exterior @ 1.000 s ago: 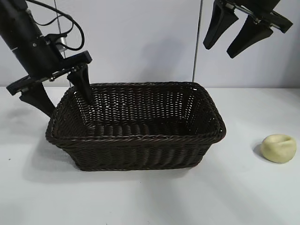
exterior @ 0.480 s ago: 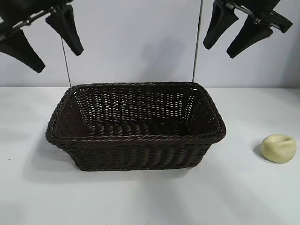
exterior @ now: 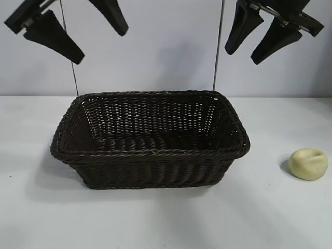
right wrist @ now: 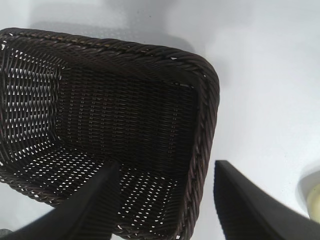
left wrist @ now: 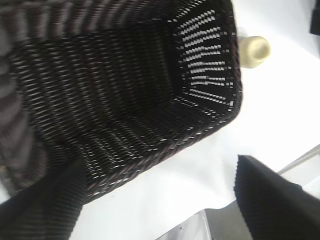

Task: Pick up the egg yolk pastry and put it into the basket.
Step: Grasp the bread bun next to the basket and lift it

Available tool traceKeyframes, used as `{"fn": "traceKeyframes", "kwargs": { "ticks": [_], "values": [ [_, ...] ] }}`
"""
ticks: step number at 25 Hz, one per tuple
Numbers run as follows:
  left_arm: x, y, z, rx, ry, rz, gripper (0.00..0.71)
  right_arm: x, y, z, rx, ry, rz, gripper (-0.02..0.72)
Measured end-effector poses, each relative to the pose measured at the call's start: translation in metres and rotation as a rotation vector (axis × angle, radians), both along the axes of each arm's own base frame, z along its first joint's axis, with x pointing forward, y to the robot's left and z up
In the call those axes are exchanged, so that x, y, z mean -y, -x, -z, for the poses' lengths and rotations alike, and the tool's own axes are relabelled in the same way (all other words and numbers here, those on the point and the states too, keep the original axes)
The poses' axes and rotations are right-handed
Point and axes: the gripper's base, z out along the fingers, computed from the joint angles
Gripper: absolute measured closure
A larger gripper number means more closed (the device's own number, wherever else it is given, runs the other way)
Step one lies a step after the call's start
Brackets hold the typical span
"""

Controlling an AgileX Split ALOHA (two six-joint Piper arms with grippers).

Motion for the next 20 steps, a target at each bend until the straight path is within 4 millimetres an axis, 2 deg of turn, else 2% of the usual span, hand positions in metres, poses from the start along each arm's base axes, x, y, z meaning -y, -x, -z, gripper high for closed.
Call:
{"fn": "traceKeyframes", "kwargs": {
  "ticks": [3,20],
  "values": [
    [0.0035,0.0004,0.0052,-0.003,0.022,-0.018,0.121,0.0,-0.0006,-0.0002,0.006,-0.001,0.003,0.293],
    [0.0025,-0.001,0.0064,0.012,0.01,-0.024,0.121,0.0001,-0.0004,-0.0001,0.004,0.001,0.001,0.293]
  ]
}}
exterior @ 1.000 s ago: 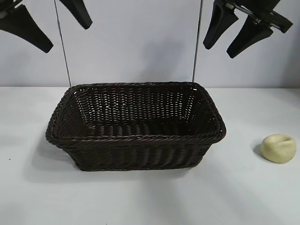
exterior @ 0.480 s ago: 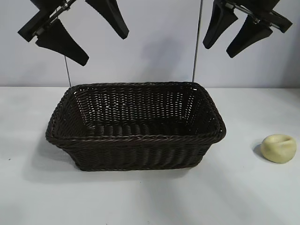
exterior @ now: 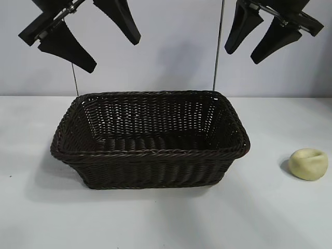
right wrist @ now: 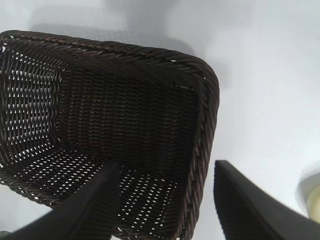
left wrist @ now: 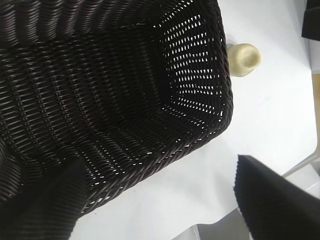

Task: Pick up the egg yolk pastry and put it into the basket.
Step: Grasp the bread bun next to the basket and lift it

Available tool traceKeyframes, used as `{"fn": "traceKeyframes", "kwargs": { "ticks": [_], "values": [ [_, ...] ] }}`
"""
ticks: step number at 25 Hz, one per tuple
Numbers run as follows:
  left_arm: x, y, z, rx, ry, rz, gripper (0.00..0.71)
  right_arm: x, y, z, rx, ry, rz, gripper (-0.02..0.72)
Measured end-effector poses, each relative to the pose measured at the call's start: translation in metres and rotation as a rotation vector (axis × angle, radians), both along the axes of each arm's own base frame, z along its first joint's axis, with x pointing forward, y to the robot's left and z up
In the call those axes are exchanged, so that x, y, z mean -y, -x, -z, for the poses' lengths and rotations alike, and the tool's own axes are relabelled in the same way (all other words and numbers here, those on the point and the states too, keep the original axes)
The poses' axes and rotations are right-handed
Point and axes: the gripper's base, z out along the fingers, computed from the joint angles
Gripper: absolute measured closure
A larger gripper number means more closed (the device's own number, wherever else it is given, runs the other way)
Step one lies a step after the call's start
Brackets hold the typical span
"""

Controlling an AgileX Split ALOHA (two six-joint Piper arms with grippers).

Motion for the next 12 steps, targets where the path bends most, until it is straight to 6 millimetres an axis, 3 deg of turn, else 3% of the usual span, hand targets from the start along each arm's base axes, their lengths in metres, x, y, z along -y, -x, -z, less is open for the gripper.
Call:
{"fn": "traceKeyframes", "kwargs": {
  "ticks": [5,9,12],
  "values": [
    [0.0,0.0,0.0,0.0,0.0,0.0,0.121,0.008,0.001,0.003,-0.014,0.101,-0.004,0.286],
    [0.0,0.0,0.0,0.0,0.0,0.0,0.121,0.026,-0.001,0.006,-0.023,0.191,0.063,0.189],
    [0.0,0.0,0.0,0.0,0.0,0.0,0.12,0.044,-0.002,0.006,-0.038,0.215,0.108,0.159]
  ]
}}
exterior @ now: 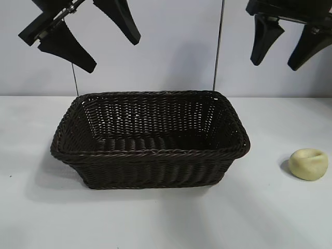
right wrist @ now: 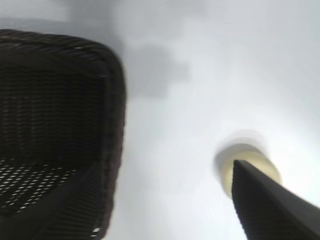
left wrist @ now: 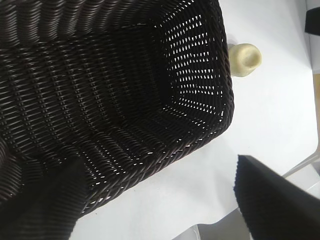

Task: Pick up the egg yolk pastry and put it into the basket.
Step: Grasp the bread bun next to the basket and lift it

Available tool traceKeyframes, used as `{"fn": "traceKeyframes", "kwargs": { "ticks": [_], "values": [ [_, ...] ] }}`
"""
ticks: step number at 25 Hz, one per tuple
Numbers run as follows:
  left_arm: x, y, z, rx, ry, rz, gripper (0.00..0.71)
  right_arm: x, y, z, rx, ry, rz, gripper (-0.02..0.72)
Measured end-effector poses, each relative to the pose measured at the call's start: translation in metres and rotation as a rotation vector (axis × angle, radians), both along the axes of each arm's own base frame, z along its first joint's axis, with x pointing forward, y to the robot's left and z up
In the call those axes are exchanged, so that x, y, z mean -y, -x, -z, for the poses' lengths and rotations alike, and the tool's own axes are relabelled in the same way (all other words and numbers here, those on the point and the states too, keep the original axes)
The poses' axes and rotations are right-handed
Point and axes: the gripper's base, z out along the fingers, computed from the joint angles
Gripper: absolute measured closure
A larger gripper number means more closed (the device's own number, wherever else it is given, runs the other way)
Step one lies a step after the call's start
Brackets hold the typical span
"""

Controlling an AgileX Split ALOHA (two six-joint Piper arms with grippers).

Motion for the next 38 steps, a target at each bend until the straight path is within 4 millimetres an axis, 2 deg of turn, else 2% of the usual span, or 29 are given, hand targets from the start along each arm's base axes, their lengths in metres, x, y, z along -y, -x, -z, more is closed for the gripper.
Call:
{"fn": "traceKeyframes", "kwargs": {
  "ticks": [4,9,12,17,20,28,33,38],
  "values": [
    [0.0,0.0,0.0,0.0,0.0,0.0,0.119,0.025,-0.002,0.008,-0.053,0.004,0.066,0.153],
    [0.0,0.0,0.0,0.0,0.0,0.0,0.119,0.045,-0.01,0.034,-0.15,0.007,0.112,0.151],
    [0.0,0.0,0.0,0.0,0.0,0.0,0.119,0.046,-0.014,0.047,-0.181,0.001,0.1,0.148],
    [0.0,0.0,0.0,0.0,0.0,0.0,0.119,0.046,-0.017,0.057,-0.207,0.0,0.095,0.147],
    [0.0,0.0,0.0,0.001,0.0,0.0,0.119,0.046,-0.012,0.065,-0.236,0.002,0.084,0.148],
    [0.0,0.0,0.0,0.001,0.0,0.0,0.119,0.045,0.013,0.108,-0.389,0.012,0.07,0.148],
    [0.0,0.0,0.0,0.001,0.0,0.0,0.119,0.048,0.014,0.125,-0.41,0.038,0.072,0.148],
    [0.0,0.0,0.0,0.001,0.0,0.0,0.119,0.053,0.011,0.131,-0.401,0.093,0.108,0.148]
  ]
}}
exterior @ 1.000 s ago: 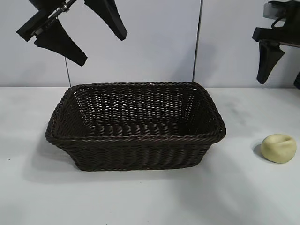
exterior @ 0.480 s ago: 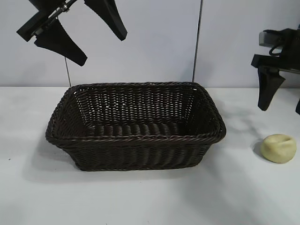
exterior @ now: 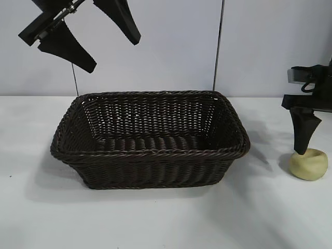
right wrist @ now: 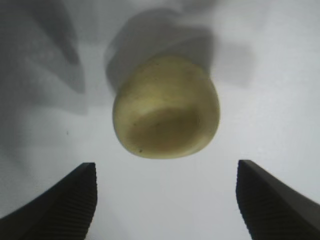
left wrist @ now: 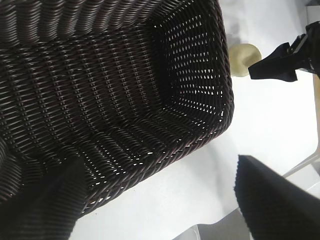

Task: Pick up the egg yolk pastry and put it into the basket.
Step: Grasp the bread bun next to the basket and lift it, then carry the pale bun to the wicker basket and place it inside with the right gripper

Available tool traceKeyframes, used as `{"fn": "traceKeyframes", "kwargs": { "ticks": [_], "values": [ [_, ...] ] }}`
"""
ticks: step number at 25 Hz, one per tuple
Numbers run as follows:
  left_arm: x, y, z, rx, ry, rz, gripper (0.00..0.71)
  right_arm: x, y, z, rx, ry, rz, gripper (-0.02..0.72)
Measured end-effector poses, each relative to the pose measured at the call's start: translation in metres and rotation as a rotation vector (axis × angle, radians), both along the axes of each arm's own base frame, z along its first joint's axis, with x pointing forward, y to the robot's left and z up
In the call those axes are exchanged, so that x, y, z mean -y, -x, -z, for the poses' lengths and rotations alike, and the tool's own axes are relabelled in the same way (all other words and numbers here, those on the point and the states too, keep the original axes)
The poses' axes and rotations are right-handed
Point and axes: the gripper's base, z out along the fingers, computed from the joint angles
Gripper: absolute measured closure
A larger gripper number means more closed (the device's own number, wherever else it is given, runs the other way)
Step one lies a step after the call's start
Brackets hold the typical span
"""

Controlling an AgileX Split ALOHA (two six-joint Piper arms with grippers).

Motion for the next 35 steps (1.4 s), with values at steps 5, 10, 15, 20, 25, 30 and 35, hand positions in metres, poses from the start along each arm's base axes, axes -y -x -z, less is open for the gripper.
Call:
{"fn": "traceKeyframes", "kwargs": {
  "ticks": [5,10,15,20,25,30,35],
  "values": [
    [0.0,0.0,0.0,0.0,0.0,0.0,0.119,0.001,-0.003,0.009,-0.005,0.009,0.014,0.148],
    [0.0,0.0,0.0,0.0,0.0,0.0,0.119,0.001,-0.006,0.024,-0.023,0.009,0.015,0.154],
    [0.0,0.0,0.0,0.0,0.0,0.0,0.119,0.001,-0.008,0.025,0.004,0.01,0.021,0.353],
    [0.0,0.0,0.0,0.0,0.0,0.0,0.119,0.001,-0.009,0.027,0.006,0.01,0.024,0.566],
    [0.0,0.0,0.0,0.0,0.0,0.0,0.119,0.0,-0.014,0.014,0.025,0.001,0.028,0.596],
    [0.0,0.0,0.0,0.0,0.0,0.0,0.119,-0.002,-0.02,-0.033,0.098,-0.03,0.034,0.598],
    [0.0,0.0,0.0,0.0,0.0,0.0,0.119,-0.009,-0.018,-0.082,0.207,-0.105,0.033,0.598]
  ]
}}
